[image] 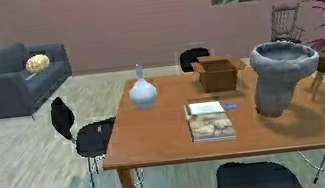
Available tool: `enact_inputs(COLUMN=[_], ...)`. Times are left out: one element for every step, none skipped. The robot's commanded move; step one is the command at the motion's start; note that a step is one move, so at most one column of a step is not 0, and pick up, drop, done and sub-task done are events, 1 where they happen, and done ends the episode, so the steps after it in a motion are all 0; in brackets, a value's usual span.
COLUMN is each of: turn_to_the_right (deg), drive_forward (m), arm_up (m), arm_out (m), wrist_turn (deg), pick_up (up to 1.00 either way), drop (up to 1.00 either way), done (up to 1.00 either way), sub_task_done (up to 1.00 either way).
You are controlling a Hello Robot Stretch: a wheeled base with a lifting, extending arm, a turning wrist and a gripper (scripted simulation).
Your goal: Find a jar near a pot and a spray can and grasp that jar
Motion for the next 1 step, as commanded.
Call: enact_inputs(turn_to_the_right=[-45.0], drive_forward=[0.00], arm_up=[0.00], arm_out=[0.00], wrist_turn=[0.0], pick_up=[0.00], drop=[0.00], done=[0.00], sub_task_done=[0.00])
